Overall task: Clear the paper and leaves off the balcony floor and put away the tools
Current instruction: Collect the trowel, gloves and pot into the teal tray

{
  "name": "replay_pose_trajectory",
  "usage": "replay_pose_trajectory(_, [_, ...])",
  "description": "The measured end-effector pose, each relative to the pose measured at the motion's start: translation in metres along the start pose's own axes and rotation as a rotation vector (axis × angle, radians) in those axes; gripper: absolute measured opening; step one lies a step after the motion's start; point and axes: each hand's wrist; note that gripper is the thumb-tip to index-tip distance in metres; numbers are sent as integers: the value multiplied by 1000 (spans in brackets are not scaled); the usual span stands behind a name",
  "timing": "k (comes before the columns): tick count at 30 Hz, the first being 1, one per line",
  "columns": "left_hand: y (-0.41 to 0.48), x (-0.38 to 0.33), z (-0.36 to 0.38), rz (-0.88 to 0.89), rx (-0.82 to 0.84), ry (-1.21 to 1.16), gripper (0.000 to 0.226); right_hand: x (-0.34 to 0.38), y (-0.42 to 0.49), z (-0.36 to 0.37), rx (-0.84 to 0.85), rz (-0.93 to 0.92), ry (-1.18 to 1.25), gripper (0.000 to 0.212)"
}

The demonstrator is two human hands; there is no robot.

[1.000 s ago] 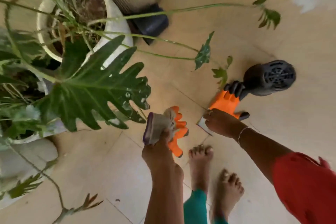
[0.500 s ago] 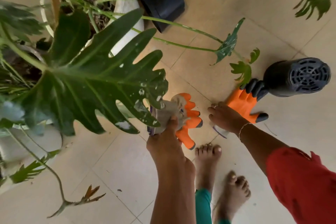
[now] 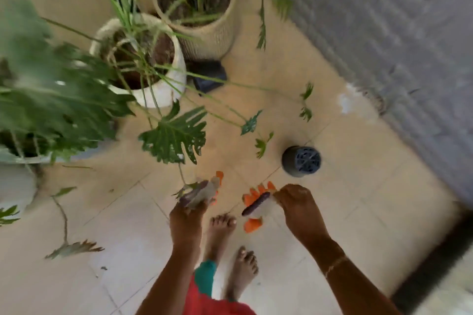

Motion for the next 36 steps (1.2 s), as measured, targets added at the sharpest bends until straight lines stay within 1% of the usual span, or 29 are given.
replay_pose_trajectory(1, [-17, -14, -13, 28, 59, 13, 26, 13, -8, -33, -26, 14, 18, 14])
replay_pose_trajectory(2, [-33, -29, -27, 50, 99, 24, 18, 27, -16, -64, -73, 25, 34, 12])
replay_pose_trajectory(3, [-50, -48, -42, 64, 118, 25, 20, 44, -23, -96, -93, 45, 69, 14])
replay_pose_trajectory(5, [-80, -88, -73, 75, 152, -19, 38, 81, -36, -158, -124, 60, 133, 17])
replay_pose_trajectory(6, [-95, -109, -89, 86, 167, -36, 43, 100, -43, -185, -136, 47, 137, 15])
replay_pose_trajectory(10, [-155, -187, -152, 159, 169, -145, 47, 174, -57, -278, -141, 4, 171, 13])
replay_pose_trajectory(11, [-170, -202, -169, 189, 157, -170, 45, 193, -60, -297, -148, -12, 173, 19])
replay_pose_trajectory(12, [-185, -215, -187, 214, 136, -184, 38, 210, -62, -312, -150, -33, 183, 27])
replay_pose_trajectory(13, [-201, -230, -205, 237, 112, -191, 26, 229, -63, -323, -139, -53, 209, 33])
replay_pose_trajectory(14, [-215, -242, -222, 258, 98, -203, 18, 247, -63, -332, -119, -70, 245, 36])
replay_pose_trajectory(15, [-228, -251, -240, 278, 86, -216, 24, 268, -63, -339, -90, -83, 278, 34])
replay_pose_trajectory(16, [-239, -254, -259, 291, 51, -235, 30, 287, -62, -341, -54, -97, 307, 27])
replay_pose_trajectory(18, [-253, -251, -300, 311, -73, -255, 29, 331, -60, -339, 22, -152, 352, 11])
replay_pose_trajectory(20, [-260, -232, -347, 307, -212, -279, 27, 383, -62, -332, 105, -220, 403, 6])
replay_pose_trajectory(22, [-275, -211, -397, 292, -348, -317, 24, 438, -70, -318, 170, -283, 450, 7])
replay_pose_trajectory(23, [-284, -202, -421, 286, -393, -347, 23, 466, -76, -309, 192, -319, 468, 11])
replay_pose_trajectory(26, [-322, -167, -498, 257, -530, -409, 19, 548, -101, -271, 278, -432, 491, 39])
replay_pose_trajectory(27, [-338, -154, -526, 255, -579, -425, 19, 576, -110, -256, 316, -450, 500, 42])
replay_pose_trajectory(28, [-354, -141, -552, 248, -631, -432, 19, 604, -120, -241, 357, -466, 519, 38])
replay_pose_trajectory(31, [-409, -106, -616, 214, -766, -456, 21, 679, -147, -191, 478, -564, 543, 13])
replay_pose_trajectory(32, [-429, -103, -636, 226, -821, -469, 24, 707, -158, -177, 532, -585, 553, 10])
replay_pose_trajectory(34, [-465, -94, -669, 263, -927, -492, 36, 761, -184, -151, 619, -613, 614, 13])
replay_pose_trajectory(35, [-482, -91, -684, 269, -981, -497, 43, 790, -201, -142, 642, -634, 654, 7])
replay_pose_trajectory(36, [-498, -89, -697, 269, -1037, -505, 50, 818, -217, -134, 666, -666, 682, 10])
Point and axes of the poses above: each hand's wrist, its own y-axis towards the middle knuckle, its own z-axis out of the palm, x = y × z, and after that the axes turned 9 degrees about z, right-handed
